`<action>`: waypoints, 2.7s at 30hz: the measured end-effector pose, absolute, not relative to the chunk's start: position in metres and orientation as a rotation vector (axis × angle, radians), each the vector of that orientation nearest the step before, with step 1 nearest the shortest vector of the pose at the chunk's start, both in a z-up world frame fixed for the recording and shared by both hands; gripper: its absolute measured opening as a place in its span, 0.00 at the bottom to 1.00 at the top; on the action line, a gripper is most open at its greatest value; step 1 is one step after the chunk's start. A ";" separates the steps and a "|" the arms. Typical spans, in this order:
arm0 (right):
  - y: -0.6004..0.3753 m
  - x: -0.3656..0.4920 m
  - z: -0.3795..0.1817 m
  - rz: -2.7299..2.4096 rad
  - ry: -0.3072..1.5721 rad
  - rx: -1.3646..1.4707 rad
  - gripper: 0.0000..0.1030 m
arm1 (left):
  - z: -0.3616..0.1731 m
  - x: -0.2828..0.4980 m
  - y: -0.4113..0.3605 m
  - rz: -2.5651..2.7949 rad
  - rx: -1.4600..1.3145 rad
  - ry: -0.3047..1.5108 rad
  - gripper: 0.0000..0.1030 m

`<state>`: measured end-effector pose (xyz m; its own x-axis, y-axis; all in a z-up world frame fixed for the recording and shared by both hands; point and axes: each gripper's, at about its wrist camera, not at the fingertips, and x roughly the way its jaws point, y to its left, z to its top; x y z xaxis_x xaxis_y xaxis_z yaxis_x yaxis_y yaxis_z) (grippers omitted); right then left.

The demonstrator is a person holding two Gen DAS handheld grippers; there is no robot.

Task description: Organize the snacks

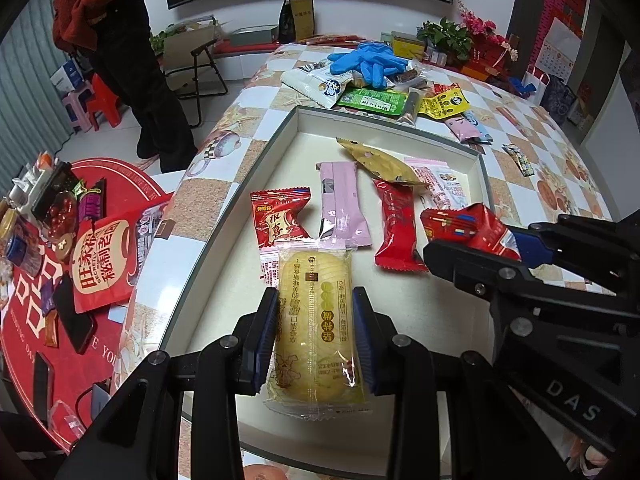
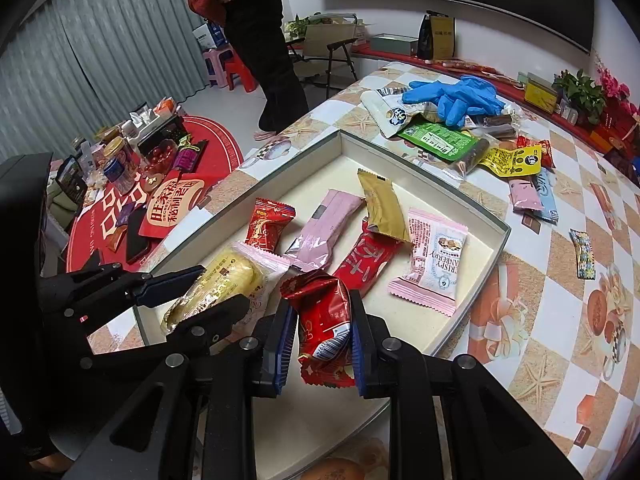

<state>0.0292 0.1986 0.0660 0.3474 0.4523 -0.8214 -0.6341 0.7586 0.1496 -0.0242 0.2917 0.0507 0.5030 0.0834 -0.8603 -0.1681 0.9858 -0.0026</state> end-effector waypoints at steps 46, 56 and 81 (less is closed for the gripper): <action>0.210 0.030 0.055 0.716 1.017 -0.219 0.64 | 0.043 -0.022 0.297 0.173 -0.086 1.048 0.62; 0.200 0.036 0.064 0.692 0.996 -0.182 0.83 | 0.054 -0.032 0.294 0.208 -0.034 0.961 0.84; 0.177 0.042 0.061 0.662 1.044 -0.142 0.83 | 0.047 -0.058 0.296 0.247 -0.176 1.029 0.88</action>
